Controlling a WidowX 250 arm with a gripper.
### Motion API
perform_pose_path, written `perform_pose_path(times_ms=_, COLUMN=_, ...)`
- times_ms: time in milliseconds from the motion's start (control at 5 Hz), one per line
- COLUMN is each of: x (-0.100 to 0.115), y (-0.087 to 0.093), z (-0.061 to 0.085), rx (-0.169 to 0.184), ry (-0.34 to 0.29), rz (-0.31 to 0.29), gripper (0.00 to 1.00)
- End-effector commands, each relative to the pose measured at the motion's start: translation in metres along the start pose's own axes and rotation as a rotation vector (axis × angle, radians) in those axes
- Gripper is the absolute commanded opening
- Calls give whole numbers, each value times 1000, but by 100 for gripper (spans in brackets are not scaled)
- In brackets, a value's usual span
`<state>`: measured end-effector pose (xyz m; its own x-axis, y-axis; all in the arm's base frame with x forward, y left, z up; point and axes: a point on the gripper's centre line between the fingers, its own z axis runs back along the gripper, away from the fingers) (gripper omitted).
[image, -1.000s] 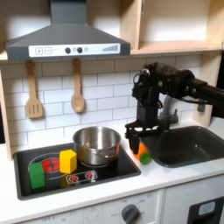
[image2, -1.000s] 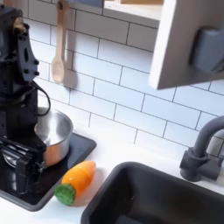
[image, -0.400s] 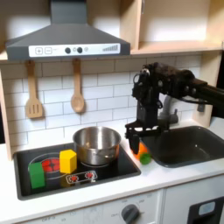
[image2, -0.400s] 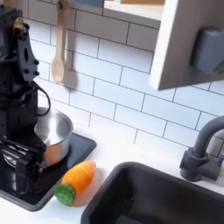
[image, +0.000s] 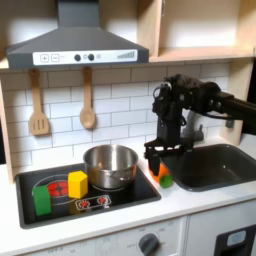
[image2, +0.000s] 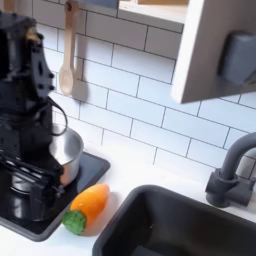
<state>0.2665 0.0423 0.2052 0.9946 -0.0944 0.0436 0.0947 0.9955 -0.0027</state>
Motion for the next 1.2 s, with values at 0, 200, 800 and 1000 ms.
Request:
perform_pose_path(times_ms=0, x=17, y=-21, z=-10, rx=-12, ry=-13, rz=3, gripper=100)
perform_pose_path(times_ms=200, x=25, y=-27, z=-13, rx=-15, ry=-17, rz=14, gripper=100)
perform_pose_path(times_ms=800, x=52, y=-2, z=-8, rx=-5, ry=-37, rz=89, gripper=100)
perform_pose_path(times_ms=1000, x=64, y=14, z=2, rx=-6, ry=-55, rz=127, gripper=100)
